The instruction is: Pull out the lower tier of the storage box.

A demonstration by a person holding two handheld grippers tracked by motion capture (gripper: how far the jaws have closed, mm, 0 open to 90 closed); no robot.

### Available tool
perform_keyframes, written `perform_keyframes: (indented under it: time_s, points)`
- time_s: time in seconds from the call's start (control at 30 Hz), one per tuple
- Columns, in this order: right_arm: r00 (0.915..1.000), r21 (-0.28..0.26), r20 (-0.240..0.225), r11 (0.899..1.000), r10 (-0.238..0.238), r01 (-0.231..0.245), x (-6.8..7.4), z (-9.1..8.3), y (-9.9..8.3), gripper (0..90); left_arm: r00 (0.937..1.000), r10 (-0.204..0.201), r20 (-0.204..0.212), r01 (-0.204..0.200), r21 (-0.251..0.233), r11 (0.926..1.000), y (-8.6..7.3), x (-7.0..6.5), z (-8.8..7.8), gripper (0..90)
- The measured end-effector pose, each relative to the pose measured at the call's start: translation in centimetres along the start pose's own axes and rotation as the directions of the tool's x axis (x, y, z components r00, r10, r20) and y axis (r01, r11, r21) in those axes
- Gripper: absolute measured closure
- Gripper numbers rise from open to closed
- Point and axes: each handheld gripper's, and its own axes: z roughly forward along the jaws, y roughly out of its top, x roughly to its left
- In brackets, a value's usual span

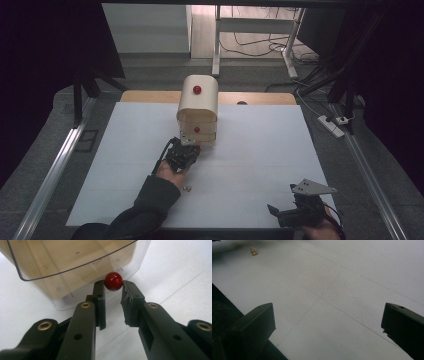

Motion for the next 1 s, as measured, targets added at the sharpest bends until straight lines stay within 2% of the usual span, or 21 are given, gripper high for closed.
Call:
perform_keyframes:
  time_s: [0.23,0.5,0.7,0.87,1.0]
  points:
    - [1.0000,0.000,-0.001,1.000,0.001,-0.001,0.0,0.0,0.0,0.0,0.9996,0.015,0.025,-0.015,0.015,0.9998,-0.5,-0.4,-0.8,73.5]
    - [1.0000,0.001,-0.001,1.000,0.002,-0.002,0.0,0.0,0.0,0.0,0.9965,0.017,0.082,-0.019,0.022,0.9996,-0.3,0.4,-1.0,72.0]
    - [1.0000,0.002,-0.002,1.000,0.002,-0.002,0.0,0.0,0.0,0.0,0.9903,0.010,0.139,-0.013,0.023,0.9996,0.1,1.0,-1.3,66.7]
    - [1.0000,0.002,-0.002,1.000,0.000,0.000,0.0,0.0,0.0,0.0,0.9858,0.038,0.164,-0.042,0.025,0.9988,0.5,1.2,-1.7,61.8]
    - [1.0000,0.001,-0.002,1.000,0.001,-0.001,0.0,0.0,0.0,0.0,0.9770,0.054,0.207,-0.060,0.025,0.9979,0.7,1.6,-1.9,56.1]
